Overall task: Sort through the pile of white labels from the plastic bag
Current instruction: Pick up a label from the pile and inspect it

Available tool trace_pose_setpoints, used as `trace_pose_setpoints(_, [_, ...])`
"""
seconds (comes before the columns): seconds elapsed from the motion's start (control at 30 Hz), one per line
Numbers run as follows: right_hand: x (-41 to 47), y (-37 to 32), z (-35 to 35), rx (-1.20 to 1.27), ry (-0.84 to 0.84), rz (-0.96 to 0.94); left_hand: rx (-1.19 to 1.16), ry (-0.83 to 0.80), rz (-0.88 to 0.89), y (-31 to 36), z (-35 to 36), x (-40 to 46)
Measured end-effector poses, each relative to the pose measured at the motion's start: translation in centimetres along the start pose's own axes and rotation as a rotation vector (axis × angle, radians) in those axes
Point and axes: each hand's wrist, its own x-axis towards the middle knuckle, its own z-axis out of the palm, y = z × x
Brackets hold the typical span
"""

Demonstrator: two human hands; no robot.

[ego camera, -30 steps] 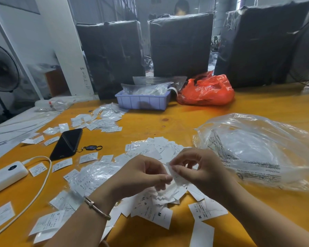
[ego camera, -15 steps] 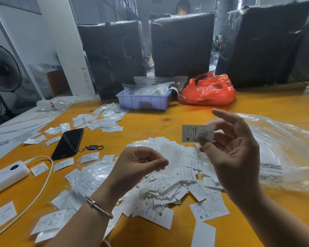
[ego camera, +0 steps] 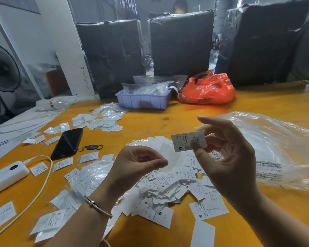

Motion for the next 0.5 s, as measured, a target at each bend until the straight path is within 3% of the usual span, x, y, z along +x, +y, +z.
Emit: trace_pose_setpoints(0.5, [-0.34, 0.82, 0.33, -0.226, -0.127, -0.03, 0.031, -0.031, 0.001, 0.04, 0.04, -0.02])
